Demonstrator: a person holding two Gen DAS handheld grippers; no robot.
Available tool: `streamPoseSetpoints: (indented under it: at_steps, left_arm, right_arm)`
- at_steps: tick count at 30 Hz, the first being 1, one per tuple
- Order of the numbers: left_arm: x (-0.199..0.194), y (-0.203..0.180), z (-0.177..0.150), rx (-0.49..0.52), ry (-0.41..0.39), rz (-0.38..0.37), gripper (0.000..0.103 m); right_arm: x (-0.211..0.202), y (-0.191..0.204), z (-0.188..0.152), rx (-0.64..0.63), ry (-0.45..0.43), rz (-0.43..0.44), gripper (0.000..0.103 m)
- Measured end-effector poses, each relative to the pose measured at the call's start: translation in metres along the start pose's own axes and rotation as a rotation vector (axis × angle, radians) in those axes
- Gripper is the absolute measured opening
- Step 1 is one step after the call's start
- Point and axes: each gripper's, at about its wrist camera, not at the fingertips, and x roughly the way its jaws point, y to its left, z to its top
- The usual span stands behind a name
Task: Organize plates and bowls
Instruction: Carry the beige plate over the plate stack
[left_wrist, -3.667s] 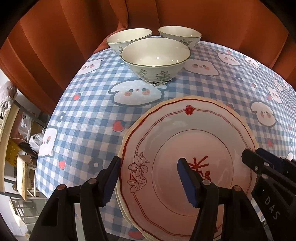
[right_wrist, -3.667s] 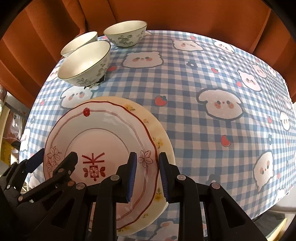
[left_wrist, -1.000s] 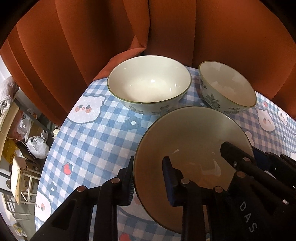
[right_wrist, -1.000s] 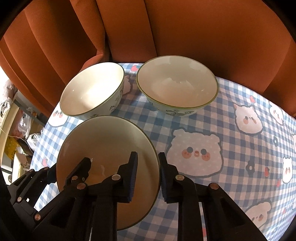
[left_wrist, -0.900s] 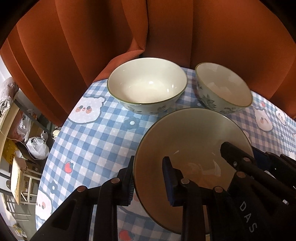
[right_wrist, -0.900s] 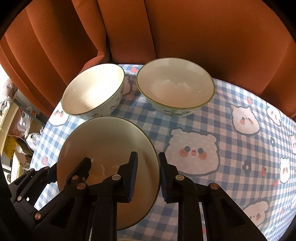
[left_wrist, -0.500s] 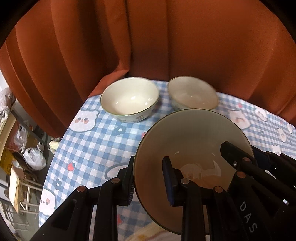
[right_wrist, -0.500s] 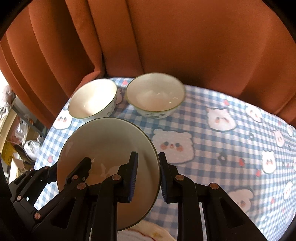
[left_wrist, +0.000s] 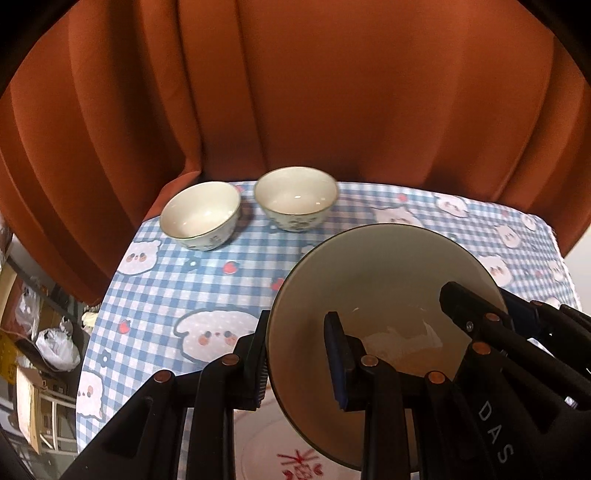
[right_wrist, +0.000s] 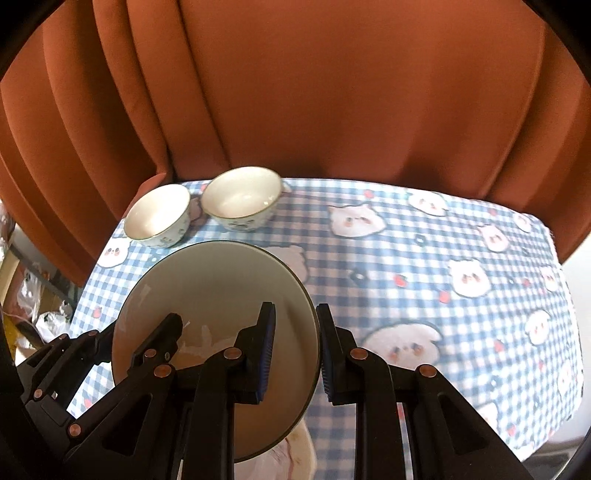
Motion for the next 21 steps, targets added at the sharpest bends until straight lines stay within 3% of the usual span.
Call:
streamPoseSetpoints:
  at_steps: [10, 21]
  left_arm:
    - [-0.026, -0.046, -0.022, 0.076, -0.011, -0.037, 0.026]
    - [-0.019, -0.100, -0.057, 0.148, 0.040, -0.089, 0.026]
  right_arm:
    - [-0.034, -0.042, -0.032, 0.072, -0.018, -0.037, 0.026]
    - [-0.036, -0.090, -0.077, 0.143, 0.026, -0.086, 0.025]
